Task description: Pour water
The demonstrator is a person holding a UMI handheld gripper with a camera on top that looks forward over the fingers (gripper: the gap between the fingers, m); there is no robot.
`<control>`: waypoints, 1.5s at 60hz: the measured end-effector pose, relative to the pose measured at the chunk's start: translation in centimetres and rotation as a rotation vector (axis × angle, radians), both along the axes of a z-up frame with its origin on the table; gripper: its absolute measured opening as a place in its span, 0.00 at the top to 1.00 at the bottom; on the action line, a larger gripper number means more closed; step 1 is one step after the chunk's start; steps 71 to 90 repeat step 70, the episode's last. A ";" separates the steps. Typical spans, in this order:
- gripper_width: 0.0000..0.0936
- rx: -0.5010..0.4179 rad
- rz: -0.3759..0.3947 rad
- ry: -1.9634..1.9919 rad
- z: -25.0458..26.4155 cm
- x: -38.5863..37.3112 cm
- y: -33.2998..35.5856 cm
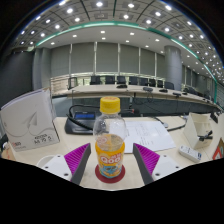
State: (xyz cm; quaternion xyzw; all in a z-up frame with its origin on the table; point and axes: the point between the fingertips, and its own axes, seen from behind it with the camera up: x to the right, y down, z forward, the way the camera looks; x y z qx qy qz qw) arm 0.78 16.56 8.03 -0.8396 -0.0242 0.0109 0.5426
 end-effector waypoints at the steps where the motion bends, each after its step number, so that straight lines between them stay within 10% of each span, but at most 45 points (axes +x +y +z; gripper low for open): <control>1: 0.08 -0.004 -0.002 -0.003 0.3 0.0 -0.4; 47: 0.08 -0.244 -0.057 -0.035 11.3 -13.7 -42.2; 90: 0.08 -0.210 -0.048 -0.057 13.0 -15.5 -46.8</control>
